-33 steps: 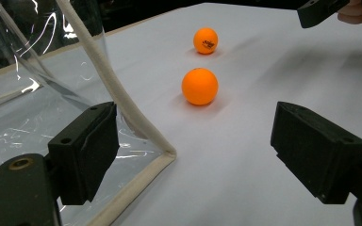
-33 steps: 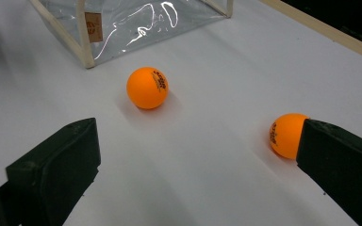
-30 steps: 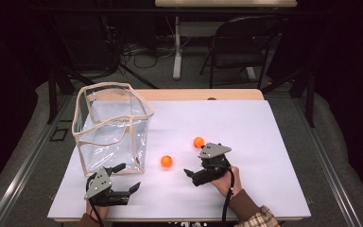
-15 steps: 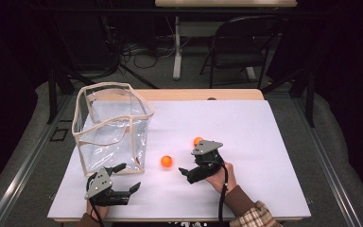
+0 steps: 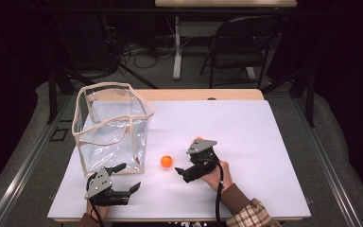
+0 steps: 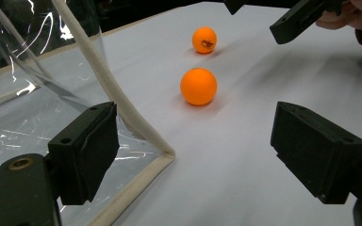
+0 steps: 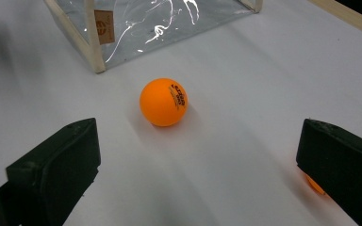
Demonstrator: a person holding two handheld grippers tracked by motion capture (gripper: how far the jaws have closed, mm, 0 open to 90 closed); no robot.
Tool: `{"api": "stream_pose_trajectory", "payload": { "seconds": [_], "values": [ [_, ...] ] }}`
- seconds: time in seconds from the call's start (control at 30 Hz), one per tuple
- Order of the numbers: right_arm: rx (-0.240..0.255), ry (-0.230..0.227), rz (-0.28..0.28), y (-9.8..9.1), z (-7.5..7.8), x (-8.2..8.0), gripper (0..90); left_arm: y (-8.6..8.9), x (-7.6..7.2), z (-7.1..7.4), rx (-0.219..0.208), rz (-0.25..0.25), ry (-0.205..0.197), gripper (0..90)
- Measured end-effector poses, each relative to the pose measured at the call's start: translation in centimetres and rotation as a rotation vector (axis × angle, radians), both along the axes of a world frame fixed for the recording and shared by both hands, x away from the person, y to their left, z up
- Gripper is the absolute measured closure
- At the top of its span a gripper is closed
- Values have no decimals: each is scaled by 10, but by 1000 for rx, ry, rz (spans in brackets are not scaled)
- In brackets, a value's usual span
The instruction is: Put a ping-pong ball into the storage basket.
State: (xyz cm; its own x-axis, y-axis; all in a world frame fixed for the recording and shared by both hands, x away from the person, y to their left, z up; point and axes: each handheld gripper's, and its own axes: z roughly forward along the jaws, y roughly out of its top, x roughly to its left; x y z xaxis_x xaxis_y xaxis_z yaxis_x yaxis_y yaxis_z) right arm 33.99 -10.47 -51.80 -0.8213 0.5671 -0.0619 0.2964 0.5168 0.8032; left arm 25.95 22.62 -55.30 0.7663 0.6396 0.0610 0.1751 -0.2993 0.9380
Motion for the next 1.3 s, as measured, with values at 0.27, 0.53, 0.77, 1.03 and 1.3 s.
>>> {"api": "stream_pose_trajectory", "payload": {
  "seconds": [0.27, 0.53, 0.77, 1.03, 1.3],
  "values": [
    [-17, 22, 22, 19, -5, 8, 0, 0, 0, 0, -1, 0, 0, 159],
    [-27, 30, 27, 27, -9, 13, 0, 1, 0, 0, 2, 1, 1, 159],
    [-41, 49, 33, 34, -13, 18, 0, 1, 0, 0, 1, 1, 0, 159],
    [-52, 67, 35, 40, -17, 21, 0, 1, 0, 0, 0, 0, 2, 159],
    [-63, 68, 34, 47, -19, 21, 36, 0, 1, 0, 0, -5, 2, 159]
  ]
}}
